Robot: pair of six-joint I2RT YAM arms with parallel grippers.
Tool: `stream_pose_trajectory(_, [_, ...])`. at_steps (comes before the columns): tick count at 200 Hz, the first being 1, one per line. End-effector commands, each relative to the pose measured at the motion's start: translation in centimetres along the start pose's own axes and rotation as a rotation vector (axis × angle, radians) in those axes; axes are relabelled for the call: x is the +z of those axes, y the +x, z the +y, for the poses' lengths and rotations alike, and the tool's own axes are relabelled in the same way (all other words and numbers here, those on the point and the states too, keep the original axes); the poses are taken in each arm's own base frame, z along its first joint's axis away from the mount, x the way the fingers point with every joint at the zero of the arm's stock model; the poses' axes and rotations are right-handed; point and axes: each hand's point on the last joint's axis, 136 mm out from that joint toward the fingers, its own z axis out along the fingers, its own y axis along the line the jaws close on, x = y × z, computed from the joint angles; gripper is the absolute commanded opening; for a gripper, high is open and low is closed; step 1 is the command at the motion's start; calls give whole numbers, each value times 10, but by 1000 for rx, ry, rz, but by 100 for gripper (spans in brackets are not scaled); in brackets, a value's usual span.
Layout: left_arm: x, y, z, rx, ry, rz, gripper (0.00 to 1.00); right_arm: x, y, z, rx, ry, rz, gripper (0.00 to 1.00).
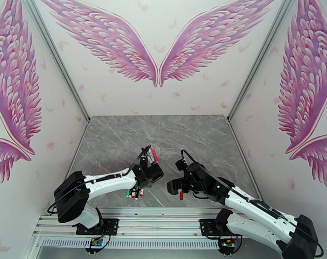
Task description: Open the pen caps
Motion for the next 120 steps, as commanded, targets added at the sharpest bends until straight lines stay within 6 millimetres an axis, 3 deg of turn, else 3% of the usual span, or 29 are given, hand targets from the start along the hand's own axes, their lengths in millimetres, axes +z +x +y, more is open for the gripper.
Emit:
stream_pose_trajectory(1, [4, 6, -12, 11, 70, 14, 27, -3, -3, -1, -4, 20, -7, 99])
stream_pose_trajectory(54, [15, -6, -34, -20, 168, 27, 27, 0, -1, -3, 5, 19, -7, 99])
stream_pose_trajectory(120, [44, -1, -30, -63, 183, 83, 27, -5, 3, -6, 12, 25, -19, 99])
